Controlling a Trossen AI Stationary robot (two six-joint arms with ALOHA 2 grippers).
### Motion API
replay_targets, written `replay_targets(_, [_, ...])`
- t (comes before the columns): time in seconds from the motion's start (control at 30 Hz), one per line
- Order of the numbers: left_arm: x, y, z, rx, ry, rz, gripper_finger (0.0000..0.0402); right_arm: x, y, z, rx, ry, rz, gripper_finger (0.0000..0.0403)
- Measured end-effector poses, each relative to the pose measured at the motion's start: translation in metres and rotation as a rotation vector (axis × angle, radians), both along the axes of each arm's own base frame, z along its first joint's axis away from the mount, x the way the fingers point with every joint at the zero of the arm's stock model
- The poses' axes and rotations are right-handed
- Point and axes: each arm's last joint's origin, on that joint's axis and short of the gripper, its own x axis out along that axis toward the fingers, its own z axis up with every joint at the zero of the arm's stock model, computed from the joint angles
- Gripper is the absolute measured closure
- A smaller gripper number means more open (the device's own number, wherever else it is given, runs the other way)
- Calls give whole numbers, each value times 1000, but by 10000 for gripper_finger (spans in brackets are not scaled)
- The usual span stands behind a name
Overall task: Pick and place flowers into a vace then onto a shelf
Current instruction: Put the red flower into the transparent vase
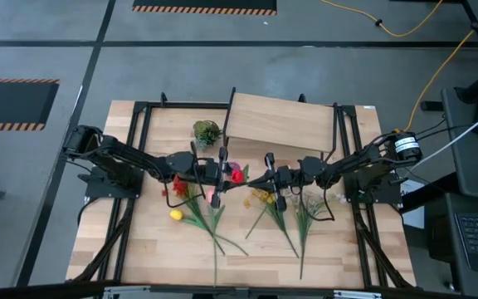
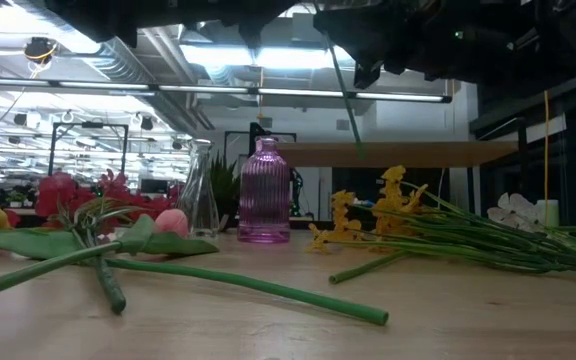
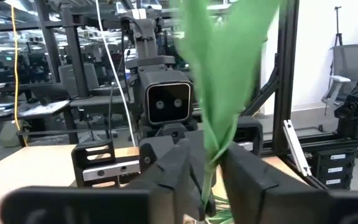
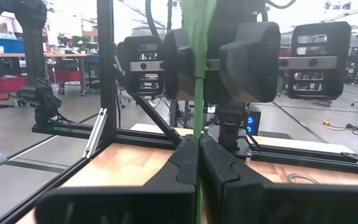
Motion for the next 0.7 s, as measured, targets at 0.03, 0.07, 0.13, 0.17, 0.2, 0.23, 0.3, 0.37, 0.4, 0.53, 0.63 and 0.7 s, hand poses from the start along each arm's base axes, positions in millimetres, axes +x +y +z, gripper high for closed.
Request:
replay_targets(0.03, [0,1,-1,1,6,2,351,0,0,0,0,1,-1,402])
replay_targets(0.07, [0,2,-1,2,15,5,366,0,0,0,0,1,-2,401])
replay_targets(0.13, [1,2,-2,3,29,6,388,0,0,-1,0,8,-4,393])
replay_targets(0.17, [1,2,-3,3,31,5,391,0,0,-1,0,8,-3,388])
replay_targets(0.2, [1,2,-3,4,31,4,391,0,0,-1,0,8,-3,382])
replay_targets(0.23, [1,2,-2,4,30,0,391,0,0,-1,1,8,-2,377])
replay_targets(0.3, [0,2,-3,6,37,-18,391,0,0,-1,1,9,2,367])
replay_targets(0.37, [-1,1,-2,9,46,-35,394,0,1,-1,0,7,17,358])
replay_targets(0.4, [-2,1,-1,9,51,-39,395,0,1,-1,-2,7,31,353])
replay_targets(0.53, [-8,2,3,12,96,-30,395,-1,3,-1,1,8,61,339])
replay_targets(0.63, [-16,3,11,26,111,-27,396,-1,3,0,19,12,68,332])
replay_targets(0.7, [-23,4,17,37,123,-27,396,-1,3,0,19,12,67,331])
